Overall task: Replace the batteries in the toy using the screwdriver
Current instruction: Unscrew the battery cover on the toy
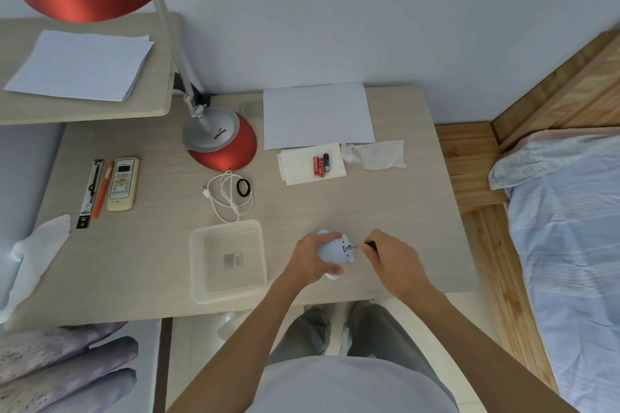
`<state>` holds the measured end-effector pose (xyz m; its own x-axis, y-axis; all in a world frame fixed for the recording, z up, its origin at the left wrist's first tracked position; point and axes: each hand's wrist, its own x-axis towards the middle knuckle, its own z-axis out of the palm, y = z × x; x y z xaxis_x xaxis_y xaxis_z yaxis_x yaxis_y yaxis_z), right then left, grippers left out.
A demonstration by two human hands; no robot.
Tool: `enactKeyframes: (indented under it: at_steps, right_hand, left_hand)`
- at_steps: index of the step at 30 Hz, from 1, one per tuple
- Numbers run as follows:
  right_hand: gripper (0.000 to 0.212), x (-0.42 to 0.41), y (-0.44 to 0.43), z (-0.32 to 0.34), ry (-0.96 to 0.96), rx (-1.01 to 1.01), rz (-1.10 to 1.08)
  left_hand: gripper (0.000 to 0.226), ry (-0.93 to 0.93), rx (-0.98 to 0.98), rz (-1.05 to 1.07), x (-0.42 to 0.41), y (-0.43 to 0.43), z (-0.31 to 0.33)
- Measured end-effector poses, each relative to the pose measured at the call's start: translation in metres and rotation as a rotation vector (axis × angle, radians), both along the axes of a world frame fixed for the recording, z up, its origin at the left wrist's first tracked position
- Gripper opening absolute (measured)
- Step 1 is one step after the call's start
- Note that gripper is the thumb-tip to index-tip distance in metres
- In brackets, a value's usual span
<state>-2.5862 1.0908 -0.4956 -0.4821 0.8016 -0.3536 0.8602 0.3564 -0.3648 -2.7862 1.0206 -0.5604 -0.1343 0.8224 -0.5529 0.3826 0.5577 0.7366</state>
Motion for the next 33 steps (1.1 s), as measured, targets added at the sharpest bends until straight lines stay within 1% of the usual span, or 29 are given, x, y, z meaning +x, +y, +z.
enactKeyframes:
  at_steps: [3,5,12,18,21,23,28,33]
  right_hand:
    - [0.013,0.0004,0.0002,0.0016,0.034,-0.027,0.011]
    - [0.017,0.0000,-0.0003,0.0015,0.046,-0.038,0.026]
    - [0.008,-0.0033,0.0002,-0.0003,0.054,-0.015,0.014]
    - [0.017,-0.0013,0.0034,-0.0027,-0.007,0.003,0.002]
    - [0.015,-0.0019,0.0021,-0.0008,0.020,-0.024,0.007]
    - [0.018,-0.0027,0.0010,-0.0004,0.041,-0.032,0.016]
    - [0.005,-0.0053,0.0000,-0.0026,0.043,0.001,0.020]
    - [0.012,-0.0052,0.0000,-0.0057,0.021,0.020,-0.003]
  left_hand:
    - [0.082,0.008,-0.008,-0.006,0.0004,0.0003,-0.0002]
    - [0.082,0.006,-0.011,-0.006,0.0004,0.0008,-0.0009]
    - [0.082,-0.009,0.005,-0.005,-0.0007,0.0000,-0.0023]
    - [0.081,0.008,0.004,-0.018,0.0001,-0.0010,-0.0027]
    - [0.080,0.010,0.011,-0.014,0.0005,-0.0015,-0.0031]
    - [0.080,0.008,0.007,-0.003,0.0011,-0.0014,-0.0025]
    - [0.080,-0.003,0.006,-0.008,0.0002,-0.0013,-0.0020]
    - [0.078,-0.020,0.021,0.011,-0.0007,-0.0029,-0.0025]
